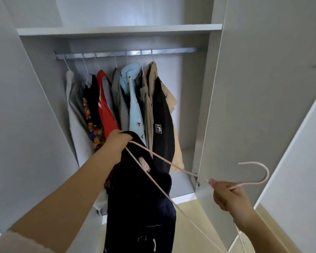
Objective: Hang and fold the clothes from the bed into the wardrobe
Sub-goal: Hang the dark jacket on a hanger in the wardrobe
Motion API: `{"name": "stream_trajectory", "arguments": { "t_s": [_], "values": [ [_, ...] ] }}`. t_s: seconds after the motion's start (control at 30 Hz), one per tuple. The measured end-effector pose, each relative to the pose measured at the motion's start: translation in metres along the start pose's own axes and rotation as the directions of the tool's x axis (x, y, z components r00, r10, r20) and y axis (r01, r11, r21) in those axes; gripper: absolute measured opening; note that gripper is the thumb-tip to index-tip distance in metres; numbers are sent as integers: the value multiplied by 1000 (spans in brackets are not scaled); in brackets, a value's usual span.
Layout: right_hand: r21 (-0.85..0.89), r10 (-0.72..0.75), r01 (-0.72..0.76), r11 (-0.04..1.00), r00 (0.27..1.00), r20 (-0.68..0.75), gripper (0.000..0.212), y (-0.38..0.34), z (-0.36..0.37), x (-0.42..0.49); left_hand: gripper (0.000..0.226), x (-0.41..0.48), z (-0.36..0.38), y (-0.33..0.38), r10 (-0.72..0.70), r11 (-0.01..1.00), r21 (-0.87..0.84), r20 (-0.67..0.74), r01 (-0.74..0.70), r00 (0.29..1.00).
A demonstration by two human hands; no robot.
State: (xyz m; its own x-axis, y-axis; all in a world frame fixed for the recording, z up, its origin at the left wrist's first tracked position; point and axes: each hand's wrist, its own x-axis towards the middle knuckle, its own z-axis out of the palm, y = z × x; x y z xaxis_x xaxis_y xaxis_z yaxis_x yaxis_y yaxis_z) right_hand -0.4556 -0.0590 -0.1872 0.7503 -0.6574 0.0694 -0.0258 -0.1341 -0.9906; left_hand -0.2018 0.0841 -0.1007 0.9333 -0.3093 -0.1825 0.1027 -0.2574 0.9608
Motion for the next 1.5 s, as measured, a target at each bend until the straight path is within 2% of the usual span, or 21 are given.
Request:
{"name": "stream_trajectory", "arguments": {
  "t_s": [0.07,0.13,0.2,0.27,0.4,0.47,0.53,0.57,0.63,0.67,0.7,0.73,0.83,0.97,1.07,1.13,1.2,1.3,1.37,1.4,1.5],
  "values": [
    [-25,33,-33,999,999,-13,63,-5,-4,-7,11,-10,0,-6,136,974,189,-40,-126,990],
    [-68,60,-60,996,998,-11,64,-11,-4,-11,14,-22,-1,-11,337,811,513,-14,-282,942],
    [-116,77,-78,990,997,-13,63,-18,1,-14,12,-37,1,-13,425,641,673,89,-369,901],
    [-147,80,-82,986,997,-17,57,-24,13,-14,10,-54,9,-14,411,604,684,173,-409,895],
    [-180,43,-50,982,998,-42,53,-35,47,-6,15,-93,45,-20,396,660,561,307,-500,866],
    [-38,92,-95,995,994,-63,54,-39,59,-4,15,-104,54,-19,371,735,428,396,-527,840],
    [154,117,-101,983,988,-100,52,-47,57,-2,19,-108,48,-14,440,721,295,504,-627,743],
    [187,97,-73,980,988,-121,51,-51,51,-1,18,-108,40,-11,570,606,281,499,-744,653],
    [166,3,21,986,990,-141,53,-61,41,2,12,-101,25,-5,813,184,424,441,-887,379],
    [160,-39,62,985,989,-140,55,-65,37,4,20,-98,20,-1,834,-31,485,495,-874,245],
    [152,-73,94,984,988,-139,57,-69,35,4,28,-95,16,5,782,-135,505,582,-853,221],
    [119,-113,129,984,985,-133,59,-73,34,5,35,-91,14,12,739,-158,512,629,-845,243],
    [3,-223,227,974,960,-169,57,-84,31,3,45,-80,9,30,728,-90,511,619,-855,293],
    [-51,-296,298,953,887,-354,37,-92,26,7,43,-81,14,32,725,-125,461,646,-879,236],
    [-232,-430,362,903,747,-507,16,-93,27,6,40,-82,19,33,740,7,511,575,-860,348],
    [-335,-552,443,832,722,-416,25,-90,28,4,31,-83,20,34,762,176,485,484,-856,431],
    [-294,-518,451,843,827,-218,35,-86,33,5,24,-86,21,36,769,298,435,418,-850,484],
    [35,-293,292,956,955,41,35,-79,41,3,20,-88,22,39,801,323,414,358,-851,479],
    [307,-148,78,949,966,213,28,-68,42,0,18,-85,18,42,814,357,415,301,-837,497],
    [341,-93,-11,940,954,286,28,-60,41,-3,16,-81,13,43,820,382,410,264,-828,509],
    [60,63,-86,994,946,319,19,-36,34,-11,18,-70,-5,46,841,436,398,141,-807,523]
  ]
}}
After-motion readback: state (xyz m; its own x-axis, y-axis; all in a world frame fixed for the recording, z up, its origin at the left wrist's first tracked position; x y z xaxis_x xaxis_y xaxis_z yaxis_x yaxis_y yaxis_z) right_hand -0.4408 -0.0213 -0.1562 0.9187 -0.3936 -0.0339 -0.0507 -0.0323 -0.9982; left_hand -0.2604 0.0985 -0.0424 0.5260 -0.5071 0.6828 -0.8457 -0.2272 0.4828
